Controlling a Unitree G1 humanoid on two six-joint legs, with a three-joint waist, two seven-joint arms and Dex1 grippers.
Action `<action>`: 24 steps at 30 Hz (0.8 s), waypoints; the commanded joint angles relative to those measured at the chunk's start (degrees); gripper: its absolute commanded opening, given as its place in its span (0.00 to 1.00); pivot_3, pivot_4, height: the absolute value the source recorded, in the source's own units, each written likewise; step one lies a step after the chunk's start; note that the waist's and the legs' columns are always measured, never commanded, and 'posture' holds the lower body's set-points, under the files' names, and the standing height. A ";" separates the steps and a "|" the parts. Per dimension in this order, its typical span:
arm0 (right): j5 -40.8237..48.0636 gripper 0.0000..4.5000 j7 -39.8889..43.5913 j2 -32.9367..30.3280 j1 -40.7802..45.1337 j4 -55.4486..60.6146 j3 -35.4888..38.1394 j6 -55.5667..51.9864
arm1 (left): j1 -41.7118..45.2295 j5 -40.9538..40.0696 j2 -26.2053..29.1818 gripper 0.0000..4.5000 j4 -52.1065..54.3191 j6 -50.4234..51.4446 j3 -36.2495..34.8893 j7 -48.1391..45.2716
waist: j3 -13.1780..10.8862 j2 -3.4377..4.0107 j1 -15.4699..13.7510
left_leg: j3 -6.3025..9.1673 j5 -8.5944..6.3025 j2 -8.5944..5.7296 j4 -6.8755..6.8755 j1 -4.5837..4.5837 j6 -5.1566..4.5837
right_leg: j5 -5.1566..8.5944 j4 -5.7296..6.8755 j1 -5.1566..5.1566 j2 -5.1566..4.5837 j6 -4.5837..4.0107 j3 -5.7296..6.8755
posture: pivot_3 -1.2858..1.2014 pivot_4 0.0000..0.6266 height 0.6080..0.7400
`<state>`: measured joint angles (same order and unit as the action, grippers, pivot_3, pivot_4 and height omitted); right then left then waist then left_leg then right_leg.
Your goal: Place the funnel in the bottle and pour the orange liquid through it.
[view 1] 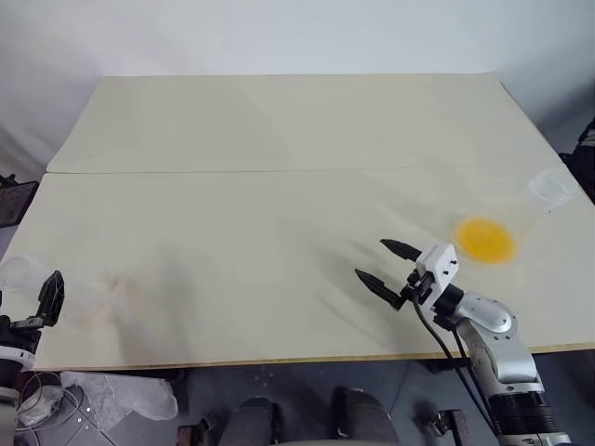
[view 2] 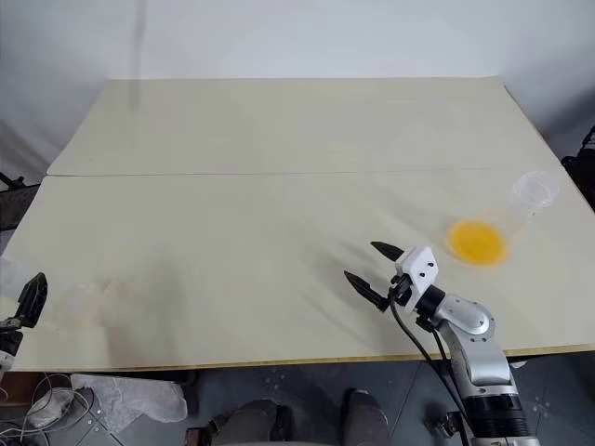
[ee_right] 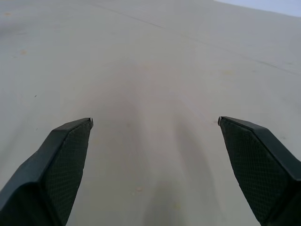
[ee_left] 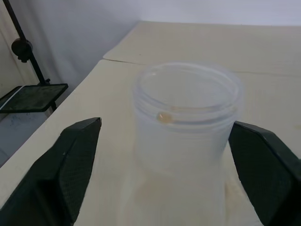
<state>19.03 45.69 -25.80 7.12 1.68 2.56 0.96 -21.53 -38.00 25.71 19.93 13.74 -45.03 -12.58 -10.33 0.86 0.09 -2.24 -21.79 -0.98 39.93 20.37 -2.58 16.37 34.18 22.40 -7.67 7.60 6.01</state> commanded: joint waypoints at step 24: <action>4.19 1.00 0.61 -4.62 -4.39 8.17 4.30 -3.70 | 31.48 -1.42 19.37 0.51 -13.37 2.92 13.11 -24.21 | -0.02 0.03 -0.09 | 0.04 0.01 -0.14 0.06 -0.02 -0.01 | -0.01 0.33 0.07 0.00 0.02 0.16 | 0.52 0.24 1.00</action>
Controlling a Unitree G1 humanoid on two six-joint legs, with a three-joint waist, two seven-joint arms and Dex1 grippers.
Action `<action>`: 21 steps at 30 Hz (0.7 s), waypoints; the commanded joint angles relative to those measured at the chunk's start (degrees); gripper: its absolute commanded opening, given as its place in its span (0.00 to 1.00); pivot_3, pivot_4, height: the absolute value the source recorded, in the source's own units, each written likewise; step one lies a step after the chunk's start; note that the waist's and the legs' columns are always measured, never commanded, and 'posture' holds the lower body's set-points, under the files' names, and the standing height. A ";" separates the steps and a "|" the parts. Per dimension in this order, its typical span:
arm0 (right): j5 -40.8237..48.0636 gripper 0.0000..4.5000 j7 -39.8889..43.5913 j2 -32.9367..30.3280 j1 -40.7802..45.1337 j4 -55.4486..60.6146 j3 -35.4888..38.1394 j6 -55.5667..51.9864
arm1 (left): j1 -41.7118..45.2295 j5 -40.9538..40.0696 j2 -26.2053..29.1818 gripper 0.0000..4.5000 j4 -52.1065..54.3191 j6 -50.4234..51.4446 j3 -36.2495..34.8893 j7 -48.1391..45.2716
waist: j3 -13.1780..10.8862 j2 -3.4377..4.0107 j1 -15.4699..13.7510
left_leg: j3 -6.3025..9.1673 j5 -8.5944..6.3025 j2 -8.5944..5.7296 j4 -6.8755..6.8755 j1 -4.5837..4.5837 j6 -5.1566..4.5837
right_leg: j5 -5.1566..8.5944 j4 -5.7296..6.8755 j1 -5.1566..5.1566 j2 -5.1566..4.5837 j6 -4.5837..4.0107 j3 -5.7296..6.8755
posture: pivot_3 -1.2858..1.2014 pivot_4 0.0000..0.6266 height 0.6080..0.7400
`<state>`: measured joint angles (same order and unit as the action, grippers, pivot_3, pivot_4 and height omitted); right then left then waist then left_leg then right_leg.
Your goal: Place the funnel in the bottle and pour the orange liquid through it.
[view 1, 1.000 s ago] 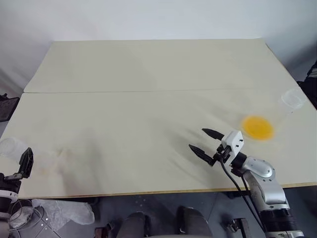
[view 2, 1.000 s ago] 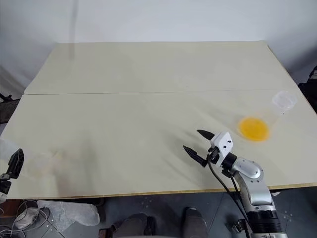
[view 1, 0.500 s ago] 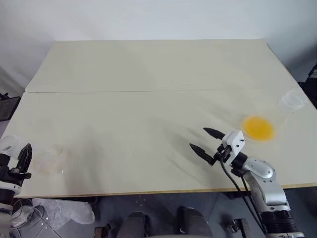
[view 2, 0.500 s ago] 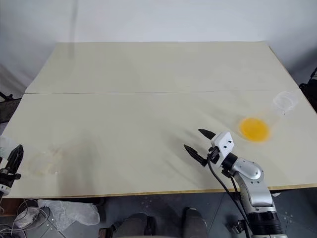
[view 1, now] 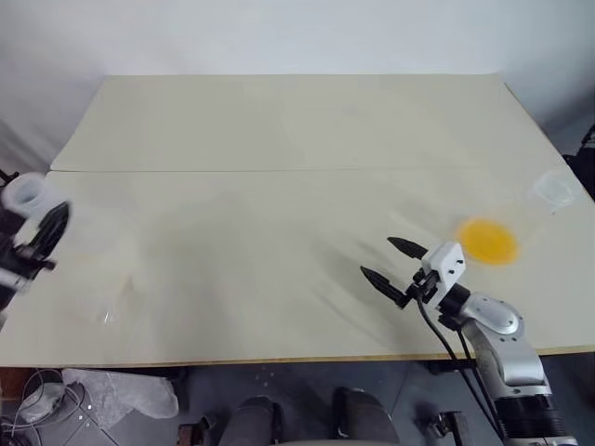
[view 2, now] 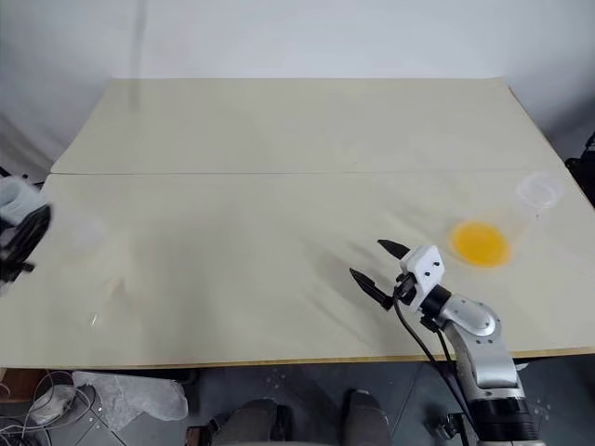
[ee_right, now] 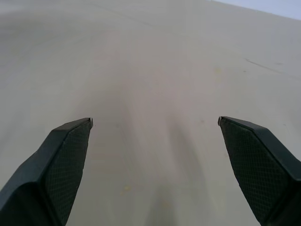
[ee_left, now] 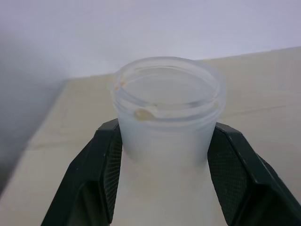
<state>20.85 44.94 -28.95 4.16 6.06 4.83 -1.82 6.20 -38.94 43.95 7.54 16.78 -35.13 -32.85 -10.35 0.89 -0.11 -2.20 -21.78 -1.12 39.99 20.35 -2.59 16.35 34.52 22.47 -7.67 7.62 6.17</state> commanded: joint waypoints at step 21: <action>13.76 1.00 3.41 -7.98 -16.71 24.52 14.62 -7.93 | 41.98 9.72 -21.21 0.51 -22.39 -0.84 42.90 -36.90 | -0.10 -0.16 -1.47 | -0.36 0.09 -0.02 0.13 0.06 -0.15 | -0.08 -0.08 -0.02 0.16 0.17 0.23 | 0.52 0.24 1.00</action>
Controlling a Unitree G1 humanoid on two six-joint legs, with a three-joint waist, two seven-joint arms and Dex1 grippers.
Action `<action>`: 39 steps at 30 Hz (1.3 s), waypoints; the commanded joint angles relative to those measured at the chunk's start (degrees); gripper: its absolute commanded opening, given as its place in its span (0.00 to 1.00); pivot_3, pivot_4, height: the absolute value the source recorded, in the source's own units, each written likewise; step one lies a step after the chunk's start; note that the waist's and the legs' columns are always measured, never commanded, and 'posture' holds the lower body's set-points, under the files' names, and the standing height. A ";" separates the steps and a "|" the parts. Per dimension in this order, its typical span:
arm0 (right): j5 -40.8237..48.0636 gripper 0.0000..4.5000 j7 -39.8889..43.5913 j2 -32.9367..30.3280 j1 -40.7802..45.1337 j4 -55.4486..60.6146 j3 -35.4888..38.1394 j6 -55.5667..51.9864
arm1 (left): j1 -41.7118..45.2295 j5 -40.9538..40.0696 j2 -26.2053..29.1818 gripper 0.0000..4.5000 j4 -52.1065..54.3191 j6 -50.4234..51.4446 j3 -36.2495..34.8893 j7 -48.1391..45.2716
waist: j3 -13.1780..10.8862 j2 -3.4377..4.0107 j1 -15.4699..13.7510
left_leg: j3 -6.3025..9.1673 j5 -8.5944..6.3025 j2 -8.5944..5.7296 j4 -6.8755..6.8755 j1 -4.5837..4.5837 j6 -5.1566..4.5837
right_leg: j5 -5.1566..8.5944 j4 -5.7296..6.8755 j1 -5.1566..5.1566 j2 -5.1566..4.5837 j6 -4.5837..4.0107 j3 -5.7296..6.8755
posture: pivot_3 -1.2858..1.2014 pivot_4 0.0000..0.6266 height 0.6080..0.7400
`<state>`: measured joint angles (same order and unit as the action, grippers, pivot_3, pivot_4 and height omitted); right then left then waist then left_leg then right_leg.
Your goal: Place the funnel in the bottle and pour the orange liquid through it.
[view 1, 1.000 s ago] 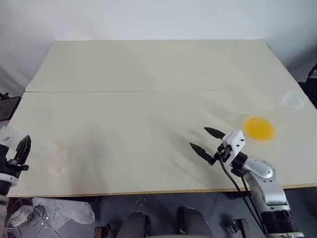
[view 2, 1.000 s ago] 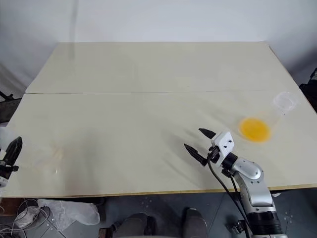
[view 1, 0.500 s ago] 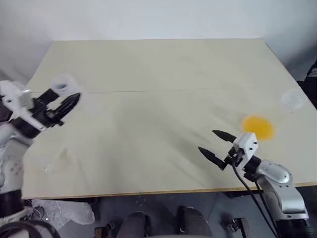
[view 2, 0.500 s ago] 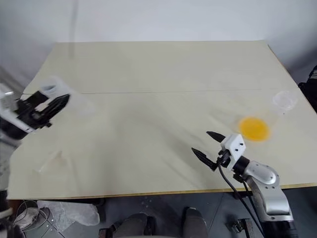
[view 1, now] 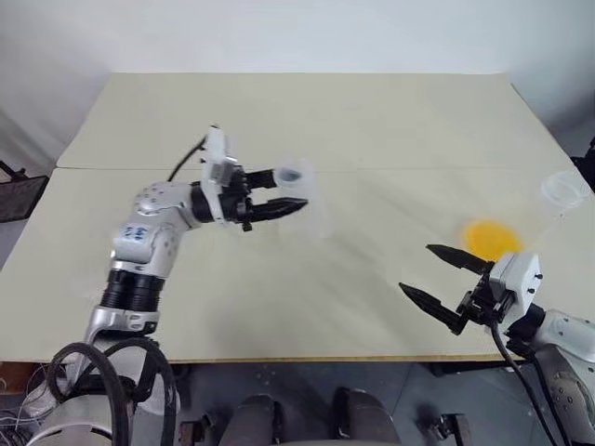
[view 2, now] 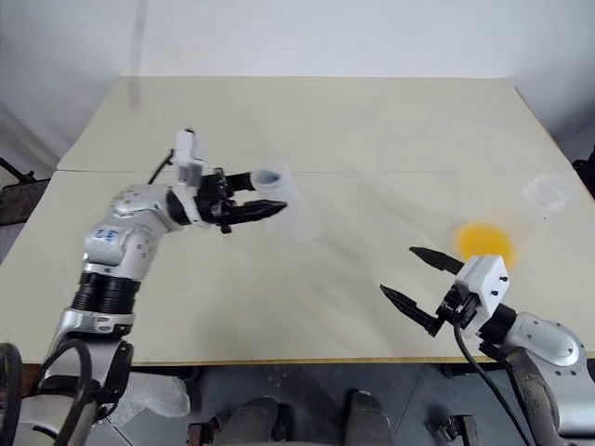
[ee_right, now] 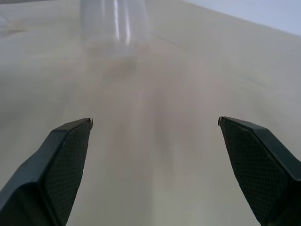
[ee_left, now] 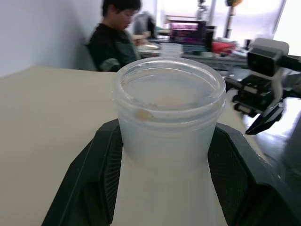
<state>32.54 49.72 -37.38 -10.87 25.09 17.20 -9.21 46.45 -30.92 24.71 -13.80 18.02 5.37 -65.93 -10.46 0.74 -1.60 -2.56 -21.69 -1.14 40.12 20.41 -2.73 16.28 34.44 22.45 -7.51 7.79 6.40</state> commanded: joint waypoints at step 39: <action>2.58 1.00 -2.70 0.50 -10.86 11.06 11.55 -0.48 | 6.15 15.47 -15.42 1.00 -11.36 -11.49 7.66 -7.98 | -0.04 -0.06 -1.33 | -0.26 0.10 -0.04 0.06 0.12 -0.17 | -0.06 -0.37 -0.02 -0.05 0.10 -0.13 | 0.52 0.24 1.00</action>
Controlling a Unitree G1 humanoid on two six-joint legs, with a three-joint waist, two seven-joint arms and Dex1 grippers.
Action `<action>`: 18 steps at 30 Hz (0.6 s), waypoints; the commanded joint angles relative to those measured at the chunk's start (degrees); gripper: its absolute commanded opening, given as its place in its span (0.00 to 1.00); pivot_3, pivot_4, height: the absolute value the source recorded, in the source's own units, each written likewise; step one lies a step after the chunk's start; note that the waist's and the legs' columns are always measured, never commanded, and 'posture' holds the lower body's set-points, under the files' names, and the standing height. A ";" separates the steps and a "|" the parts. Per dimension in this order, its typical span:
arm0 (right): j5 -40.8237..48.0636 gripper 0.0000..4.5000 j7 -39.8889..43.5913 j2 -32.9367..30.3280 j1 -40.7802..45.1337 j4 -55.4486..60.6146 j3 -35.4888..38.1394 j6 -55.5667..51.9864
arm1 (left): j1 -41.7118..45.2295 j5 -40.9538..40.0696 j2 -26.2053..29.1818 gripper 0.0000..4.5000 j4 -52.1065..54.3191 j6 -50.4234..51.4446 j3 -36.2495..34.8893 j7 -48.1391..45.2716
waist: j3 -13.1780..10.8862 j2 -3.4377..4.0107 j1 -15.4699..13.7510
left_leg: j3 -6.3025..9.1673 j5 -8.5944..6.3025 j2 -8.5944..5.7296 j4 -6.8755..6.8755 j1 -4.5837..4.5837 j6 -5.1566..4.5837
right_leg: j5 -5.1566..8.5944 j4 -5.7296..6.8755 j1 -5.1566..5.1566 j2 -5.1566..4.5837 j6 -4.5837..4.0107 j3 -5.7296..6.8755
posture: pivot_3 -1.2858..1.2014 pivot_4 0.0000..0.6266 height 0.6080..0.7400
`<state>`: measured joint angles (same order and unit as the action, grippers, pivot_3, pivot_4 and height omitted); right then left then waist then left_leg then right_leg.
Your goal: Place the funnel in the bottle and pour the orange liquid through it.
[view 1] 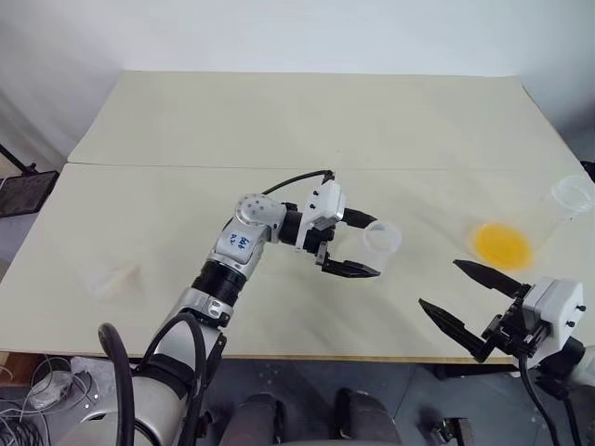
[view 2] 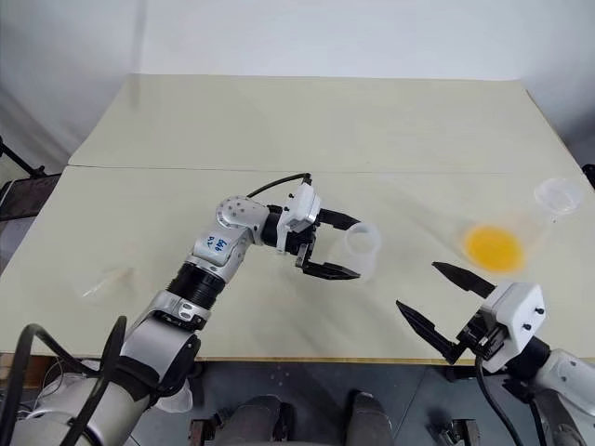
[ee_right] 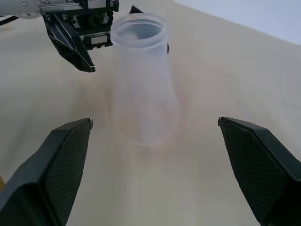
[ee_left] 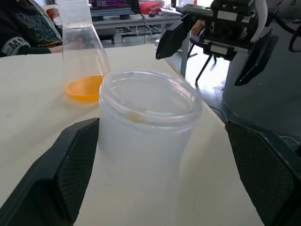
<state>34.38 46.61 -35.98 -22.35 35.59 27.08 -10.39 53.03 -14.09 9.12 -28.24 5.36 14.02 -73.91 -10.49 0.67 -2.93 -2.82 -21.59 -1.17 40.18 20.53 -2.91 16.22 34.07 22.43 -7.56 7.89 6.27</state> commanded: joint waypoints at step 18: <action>-0.42 1.00 0.14 -1.45 2.59 -0.63 1.57 0.85 | 1.96 0.57 -0.29 1.00 -3.46 0.31 -2.82 3.88 | 0.00 0.00 -0.11 | 0.00 0.01 -0.01 0.01 0.00 -0.01 | 0.00 0.01 -0.01 0.00 0.01 0.00 | 0.52 0.24 1.00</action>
<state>33.83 47.08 -37.21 -19.99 33.91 27.36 -10.22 52.92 -13.73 9.28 -31.06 7.23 12.12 -70.53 -10.49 0.67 -3.05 -2.82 -21.58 -1.19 40.19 20.53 -2.92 16.22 34.08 22.43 -7.56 7.90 6.28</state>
